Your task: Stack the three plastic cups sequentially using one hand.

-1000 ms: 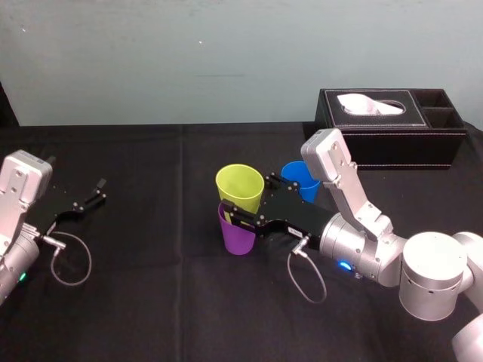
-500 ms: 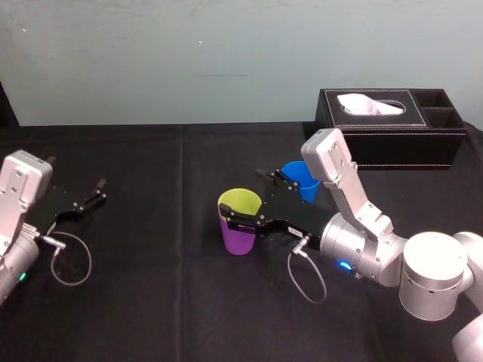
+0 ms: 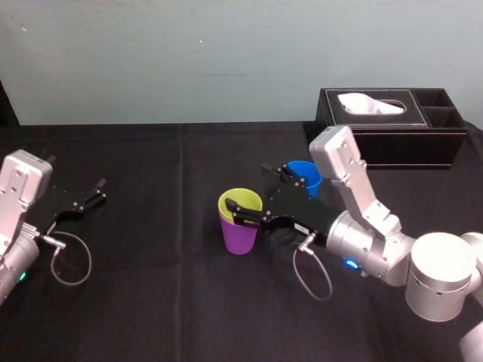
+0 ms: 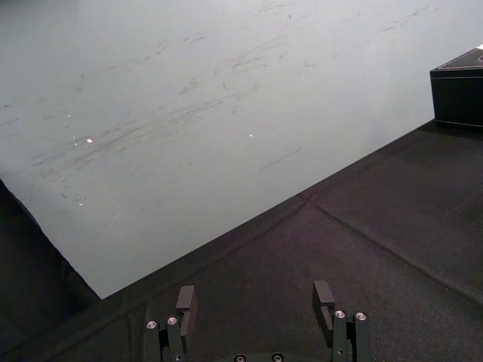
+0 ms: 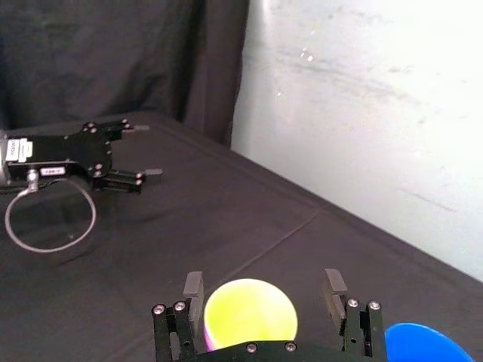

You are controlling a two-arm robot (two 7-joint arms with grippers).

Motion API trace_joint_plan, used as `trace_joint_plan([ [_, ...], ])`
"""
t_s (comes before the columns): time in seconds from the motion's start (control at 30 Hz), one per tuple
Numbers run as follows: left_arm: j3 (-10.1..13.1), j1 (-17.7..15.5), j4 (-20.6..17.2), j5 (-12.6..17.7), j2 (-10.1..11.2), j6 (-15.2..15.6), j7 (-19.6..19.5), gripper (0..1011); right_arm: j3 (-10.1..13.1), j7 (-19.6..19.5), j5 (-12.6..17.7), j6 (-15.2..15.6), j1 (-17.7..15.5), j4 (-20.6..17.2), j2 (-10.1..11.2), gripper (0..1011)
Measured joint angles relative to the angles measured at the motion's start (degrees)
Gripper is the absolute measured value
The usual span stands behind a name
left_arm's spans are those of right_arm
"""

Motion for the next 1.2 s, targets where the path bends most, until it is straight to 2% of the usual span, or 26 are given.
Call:
trace_joint_plan([
  [0.3, 0.0, 0.0, 0.0, 0.0, 0.0, 0.0, 0.0, 1010, 3.9, -1.7, 0.5, -1.9, -2.9, -2.5, 1.8, 1004],
  [0.47, 0.0, 0.0, 0.0, 0.0, 0.0, 0.0, 0.0, 1010, 6.7, -2.7, 1.4, -2.8, -4.3, -2.6, 2.4, 1004],
  [0.7, 0.0, 0.0, 0.0, 0.0, 0.0, 0.0, 0.0, 1010, 9.4, -3.2, 2.5, -3.5, -5.5, -1.6, 2.7, 1004],
  [0.9, 0.0, 0.0, 0.0, 0.0, 0.0, 0.0, 0.0, 1010, 10.4, -3.4, 2.8, -3.9, -6.0, 0.3, 2.6, 1004],
  [1.2, 0.0, 0.0, 0.0, 0.0, 0.0, 0.0, 0.0, 1010, 10.2, -2.9, 2.7, -3.9, -5.4, 4.5, 1.9, 1004],
])
